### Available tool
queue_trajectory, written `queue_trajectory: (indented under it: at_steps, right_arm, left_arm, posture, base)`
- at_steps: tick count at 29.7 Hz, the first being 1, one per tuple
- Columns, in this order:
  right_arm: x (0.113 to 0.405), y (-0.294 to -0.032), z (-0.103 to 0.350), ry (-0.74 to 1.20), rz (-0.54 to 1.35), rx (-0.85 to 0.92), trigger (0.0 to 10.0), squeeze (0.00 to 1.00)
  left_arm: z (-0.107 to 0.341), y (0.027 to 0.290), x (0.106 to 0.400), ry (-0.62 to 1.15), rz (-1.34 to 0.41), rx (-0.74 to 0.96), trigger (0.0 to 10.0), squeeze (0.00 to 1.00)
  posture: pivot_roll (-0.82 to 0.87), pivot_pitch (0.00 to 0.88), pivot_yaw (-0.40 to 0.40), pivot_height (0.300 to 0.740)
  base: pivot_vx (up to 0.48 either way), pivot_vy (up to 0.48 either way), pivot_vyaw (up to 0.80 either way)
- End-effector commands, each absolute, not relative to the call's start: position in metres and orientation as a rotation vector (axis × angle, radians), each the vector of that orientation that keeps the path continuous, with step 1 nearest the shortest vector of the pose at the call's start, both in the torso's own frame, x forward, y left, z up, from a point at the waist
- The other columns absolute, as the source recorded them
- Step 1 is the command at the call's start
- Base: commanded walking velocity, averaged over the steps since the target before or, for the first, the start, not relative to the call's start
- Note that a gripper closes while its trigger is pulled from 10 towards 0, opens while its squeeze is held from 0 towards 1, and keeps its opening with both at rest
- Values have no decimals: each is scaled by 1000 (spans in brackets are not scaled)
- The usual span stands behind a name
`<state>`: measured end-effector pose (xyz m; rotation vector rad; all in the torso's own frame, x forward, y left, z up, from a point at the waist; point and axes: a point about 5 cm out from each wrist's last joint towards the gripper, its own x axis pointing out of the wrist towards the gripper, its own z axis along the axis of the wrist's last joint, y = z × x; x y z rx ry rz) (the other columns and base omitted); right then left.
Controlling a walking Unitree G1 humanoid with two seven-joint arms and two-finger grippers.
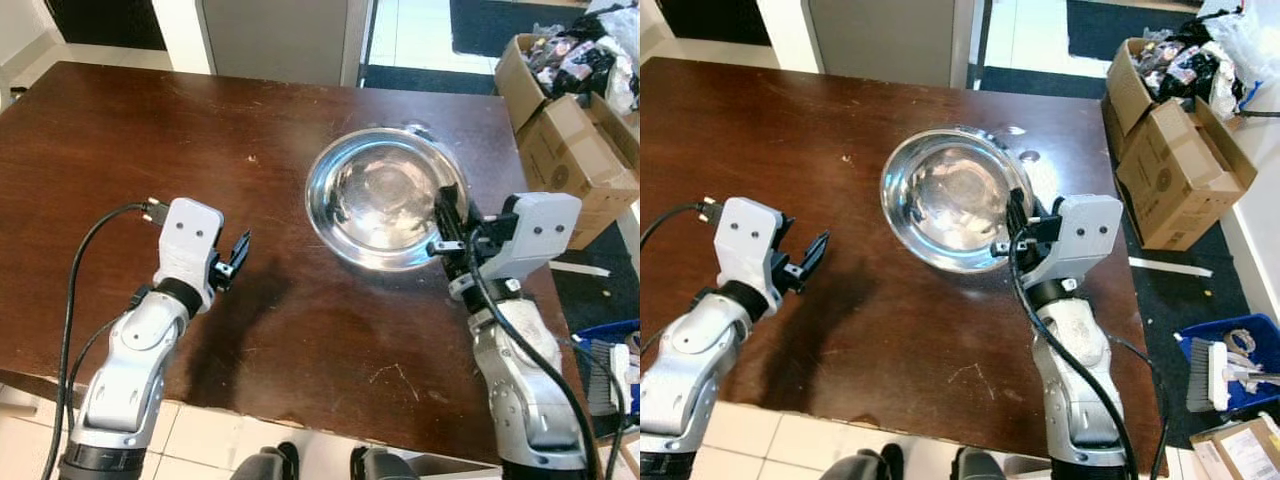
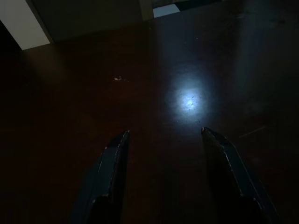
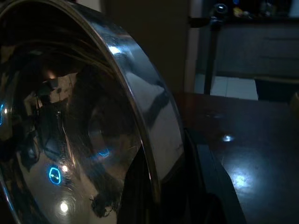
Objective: Setting the table
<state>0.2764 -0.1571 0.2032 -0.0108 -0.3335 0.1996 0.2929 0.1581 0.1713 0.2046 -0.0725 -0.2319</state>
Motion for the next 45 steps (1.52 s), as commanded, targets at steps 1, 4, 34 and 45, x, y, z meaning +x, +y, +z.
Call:
queue_trajectory:
  at_steps: [1, 4, 34, 45]
  right_arm:
    - [274, -157, 202, -343, 214, -20, 10000, 0]
    - [275, -157, 201, -345, 217, -30, 10000, 0]
    - [279, -151, 193, -336, 216, 2, 10000, 0]
    - [279, -151, 194, -339, 223, 1, 10000, 0]
  left_arm:
    - [168, 157, 293, -65, -226, 217, 10000, 145]
    - [166, 156, 295, -69, -223, 215, 10000, 149]
    - [169, 156, 298, -96, -217, 226, 10000, 161]
    - [169, 157, 298, -100, -212, 228, 10000, 161]
  posture:
    - [-162, 65, 50, 740]
    - [-167, 55, 48, 740]
    - [-159, 49, 58, 740]
    - [-157, 46, 54, 740]
  base:
    - [0, 0, 0]
    - [0, 0, 0]
    - [-278, 0, 0]
    - [-313, 0, 0]
